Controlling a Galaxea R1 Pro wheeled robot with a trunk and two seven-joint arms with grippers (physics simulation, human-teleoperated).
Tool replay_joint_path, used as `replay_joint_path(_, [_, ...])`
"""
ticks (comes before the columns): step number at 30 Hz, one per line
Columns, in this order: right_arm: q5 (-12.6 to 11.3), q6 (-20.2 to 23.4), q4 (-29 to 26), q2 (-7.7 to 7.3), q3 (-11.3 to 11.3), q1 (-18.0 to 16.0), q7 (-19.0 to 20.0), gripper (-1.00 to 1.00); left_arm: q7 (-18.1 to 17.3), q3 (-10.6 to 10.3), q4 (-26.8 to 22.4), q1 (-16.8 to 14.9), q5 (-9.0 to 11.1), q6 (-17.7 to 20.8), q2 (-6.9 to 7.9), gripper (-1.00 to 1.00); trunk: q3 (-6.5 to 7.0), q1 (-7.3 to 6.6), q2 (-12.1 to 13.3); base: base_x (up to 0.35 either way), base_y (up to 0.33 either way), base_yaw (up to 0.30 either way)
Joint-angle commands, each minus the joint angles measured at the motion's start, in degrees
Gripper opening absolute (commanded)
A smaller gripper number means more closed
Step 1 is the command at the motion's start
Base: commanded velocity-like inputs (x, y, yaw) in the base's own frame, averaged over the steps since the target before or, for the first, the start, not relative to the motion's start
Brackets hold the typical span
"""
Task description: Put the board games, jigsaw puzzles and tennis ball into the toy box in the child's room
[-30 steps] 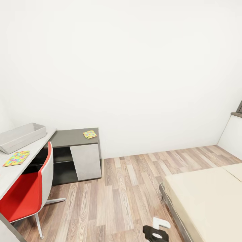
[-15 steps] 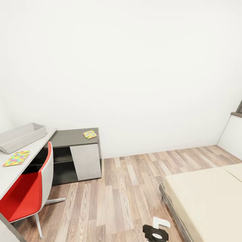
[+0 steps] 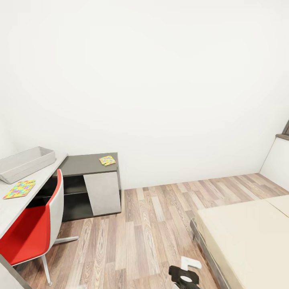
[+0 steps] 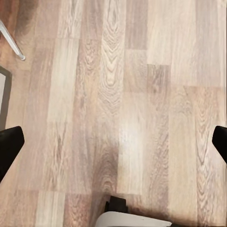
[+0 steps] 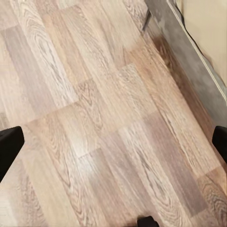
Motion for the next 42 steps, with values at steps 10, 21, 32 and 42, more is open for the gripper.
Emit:
replay_joint_path(10, [-1.2,10.8,-8.4,-0.57,0.0,-0.9,-0.3,1.0,0.3,0.0,-12.8,-2.3,0.6,17.2,-0.57,1.0,-0.14,0.04,-0.1,0.0,0.0,0.0])
replay_joint_path(21, [-1.4,19.9,-15.5,-1.6,-2.7,-5.6,-0.6,1.0,0.8,0.0,-17.4,-7.9,0.6,26.6,-2.07,1.0,-0.14,0.04,-0.1,0.0,0.0,0.0])
replay_joint_path(32, [-1.4,24.7,-17.7,-2.61,-7.0,-7.1,-0.6,1.0,0.8,-0.1,-17.6,-12.1,0.6,30.7,-3.55,1.0,-0.14,0.04,-0.1,0.0,0.0,0.0])
replay_joint_path(42, [-1.7,32.5,-24.4,-4.29,-15.7,-7.5,-0.3,1.0,0.4,-0.3,-17.8,-16.0,0.4,37.2,-3.47,1.0,-0.14,0.04,-0.1,0.0,0.0,0.0])
